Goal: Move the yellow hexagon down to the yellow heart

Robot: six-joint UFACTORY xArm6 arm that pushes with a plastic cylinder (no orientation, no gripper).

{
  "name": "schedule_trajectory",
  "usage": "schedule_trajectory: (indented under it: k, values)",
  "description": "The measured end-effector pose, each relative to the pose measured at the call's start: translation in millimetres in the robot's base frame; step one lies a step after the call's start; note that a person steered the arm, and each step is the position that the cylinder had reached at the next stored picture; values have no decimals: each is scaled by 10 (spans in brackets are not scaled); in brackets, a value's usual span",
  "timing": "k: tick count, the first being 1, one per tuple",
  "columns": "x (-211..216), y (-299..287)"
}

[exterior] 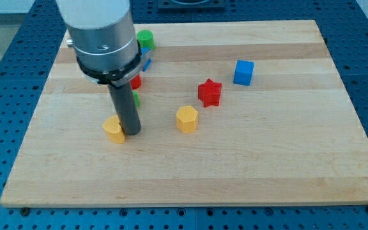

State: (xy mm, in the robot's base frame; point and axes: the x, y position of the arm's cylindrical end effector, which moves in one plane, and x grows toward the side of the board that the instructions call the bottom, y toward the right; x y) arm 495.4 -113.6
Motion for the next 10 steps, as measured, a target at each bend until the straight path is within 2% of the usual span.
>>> schedule_trajectory:
  k: [1, 2, 3, 5, 6, 7, 8, 9, 10]
  values:
    - [-62, 69]
    - [-471, 281]
    - [-424, 882]
    - [171, 1319]
    - [258, 1375]
    - [251, 1864]
    - [567, 1953]
    - [802, 1748]
    - [835, 1122]
